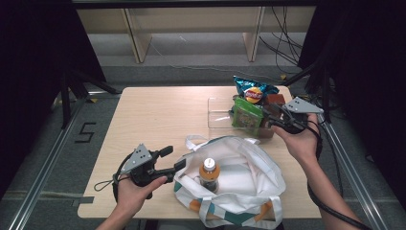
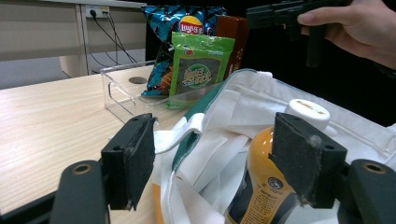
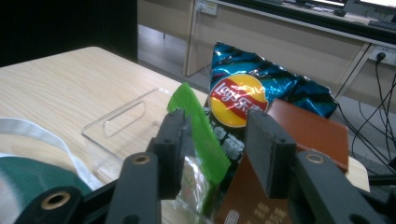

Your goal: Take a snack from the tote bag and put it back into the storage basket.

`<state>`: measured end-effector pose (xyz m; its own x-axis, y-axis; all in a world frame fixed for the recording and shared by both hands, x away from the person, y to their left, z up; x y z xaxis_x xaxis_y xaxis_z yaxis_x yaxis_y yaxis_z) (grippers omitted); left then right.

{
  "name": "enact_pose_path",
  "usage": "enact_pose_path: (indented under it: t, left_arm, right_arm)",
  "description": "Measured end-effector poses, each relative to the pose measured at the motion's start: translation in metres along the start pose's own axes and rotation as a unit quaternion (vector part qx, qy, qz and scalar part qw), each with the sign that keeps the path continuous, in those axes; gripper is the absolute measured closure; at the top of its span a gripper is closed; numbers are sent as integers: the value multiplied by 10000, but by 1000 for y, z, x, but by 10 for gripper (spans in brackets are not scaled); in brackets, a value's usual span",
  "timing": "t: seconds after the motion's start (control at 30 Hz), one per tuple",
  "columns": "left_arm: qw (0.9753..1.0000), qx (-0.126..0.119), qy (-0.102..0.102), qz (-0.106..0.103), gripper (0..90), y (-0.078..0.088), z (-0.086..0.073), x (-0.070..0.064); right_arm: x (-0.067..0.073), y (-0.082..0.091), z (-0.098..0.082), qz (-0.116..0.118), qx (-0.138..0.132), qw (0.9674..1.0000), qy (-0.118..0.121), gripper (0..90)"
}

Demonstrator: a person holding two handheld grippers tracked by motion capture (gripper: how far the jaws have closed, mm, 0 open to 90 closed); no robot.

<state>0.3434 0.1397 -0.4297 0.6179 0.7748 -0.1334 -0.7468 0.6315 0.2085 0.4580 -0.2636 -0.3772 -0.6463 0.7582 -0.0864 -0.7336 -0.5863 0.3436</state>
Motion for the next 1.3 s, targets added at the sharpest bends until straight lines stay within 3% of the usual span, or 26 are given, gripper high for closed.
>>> enact_pose_path:
  t: [0.1, 0.17, 0.3, 0.43, 0.53, 0.57, 0.6, 0.77, 0.83, 0.9, 1.03, 1.1, 1.17, 1.3]
  left_arm:
    - [9999, -97, -17, -41, 299, 0, 1, 0]
    - [10000, -70, -4, -21, 299, 1, 1, 0]
    - [9999, -118, 41, -78, 300, 0, -1, 2]
    - [10000, -92, -1, -8, 300, 2, 0, 3]
    - [10000, -98, 15, 7, 300, 2, 1, 2]
    - [9999, -116, 11, 2, 299, 2, 2, 1]
    - [9998, -175, 5, -68, 299, 0, 2, 1]
    - [9998, -152, 12, -84, 298, -2, 5, 0]
    - [9998, -162, 18, -111, 298, -4, 6, 0]
    - [9996, -220, -1, -172, 298, -5, 6, -1]
    - [9997, -191, -35, -160, 296, -5, 9, -6]
    - [9997, -178, -45, -140, 296, -5, 9, -8]
    - [9996, -200, -85, -171, 296, -5, 9, -10]
    - [9996, -212, -61, -179, 303, -3, 12, -16]
  right_arm:
    - [3, 10, -4, 85, 19, 9998, -193, 557]
    - [3, 15, -6, 63, -105, 9997, -214, 543]
    - [5, 24, -10, 109, -102, 9994, -310, 534]
    - [5, 30, -13, 92, -155, 9995, -244, 530]
    - [8, 35, -16, 79, -145, 9987, -476, 528]
    - [5, 36, -17, 71, -167, 9993, -342, 527]
    - [7, 38, -18, 71, -121, 9985, -524, 524]
    - [3, 46, -23, -51, -172, 9988, -457, 507]
    - [2, 48, -25, -154, -260, 9986, -437, 505]
    - [5, 50, -27, -82, -192, 9971, -737, 500]
    - [5, 52, -31, -58, -177, 9973, -715, 498]
    - [5, 53, -33, -66, -226, 9963, -831, 498]
    - [2, 53, -35, -80, -222, 9969, -754, 497]
    - [0, 51, -34, 4, -188, 9959, -881, 495]
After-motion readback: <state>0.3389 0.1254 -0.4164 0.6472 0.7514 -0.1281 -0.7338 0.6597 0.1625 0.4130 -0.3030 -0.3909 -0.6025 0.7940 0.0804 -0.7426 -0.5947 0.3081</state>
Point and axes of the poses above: each handheld gripper's, and its own axes: y roughly backward along the jaws, z roughly out of its top, x roughly to its left, the point moved 2 cm from there along -y, roughly forward along the jaws, and after that the axes turned 10 degrees about z, right-handed, at the moved point
